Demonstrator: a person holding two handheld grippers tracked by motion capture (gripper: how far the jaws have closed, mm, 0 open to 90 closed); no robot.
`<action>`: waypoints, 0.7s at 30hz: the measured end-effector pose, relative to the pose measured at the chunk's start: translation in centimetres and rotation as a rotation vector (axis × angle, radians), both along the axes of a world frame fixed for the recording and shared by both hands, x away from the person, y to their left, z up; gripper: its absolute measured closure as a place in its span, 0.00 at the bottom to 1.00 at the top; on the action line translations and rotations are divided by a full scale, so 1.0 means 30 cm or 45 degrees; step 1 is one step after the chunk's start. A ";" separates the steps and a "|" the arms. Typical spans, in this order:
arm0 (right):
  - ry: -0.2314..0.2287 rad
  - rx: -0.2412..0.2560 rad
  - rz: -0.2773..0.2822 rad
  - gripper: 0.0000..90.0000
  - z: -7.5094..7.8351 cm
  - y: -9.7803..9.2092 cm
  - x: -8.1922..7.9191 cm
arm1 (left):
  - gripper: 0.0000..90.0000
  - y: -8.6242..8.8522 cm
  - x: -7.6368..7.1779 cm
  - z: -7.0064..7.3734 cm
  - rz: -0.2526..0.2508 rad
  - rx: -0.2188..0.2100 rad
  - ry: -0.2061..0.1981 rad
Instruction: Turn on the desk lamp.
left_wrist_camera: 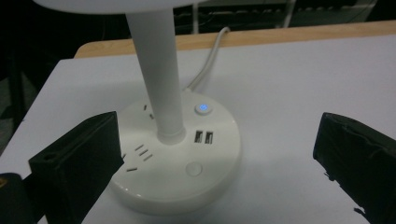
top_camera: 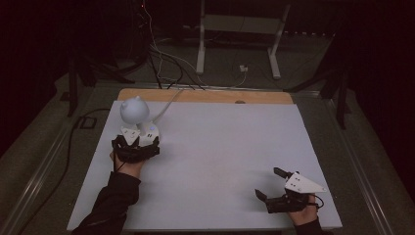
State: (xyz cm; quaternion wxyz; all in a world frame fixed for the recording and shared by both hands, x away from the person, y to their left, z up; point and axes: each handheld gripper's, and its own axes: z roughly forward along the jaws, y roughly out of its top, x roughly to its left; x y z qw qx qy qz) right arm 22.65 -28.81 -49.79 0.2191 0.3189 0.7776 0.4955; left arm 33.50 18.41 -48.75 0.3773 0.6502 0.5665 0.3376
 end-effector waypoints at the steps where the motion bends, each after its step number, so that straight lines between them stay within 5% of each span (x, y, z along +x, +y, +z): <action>1: -0.001 0.001 0.001 0.00 0.000 0.000 0.000 | 0.02 -0.003 -0.001 -0.002 0.015 0.005 -0.002; 12: 0.007 0.003 -0.001 0.00 -0.001 -0.001 0.001 | 0.09 -0.015 -0.014 -0.021 0.061 -0.004 -0.008; 21: 0.010 0.002 -0.002 0.00 -0.001 -0.001 0.001 | 0.36 -0.008 -0.012 -0.030 0.061 -0.007 -0.010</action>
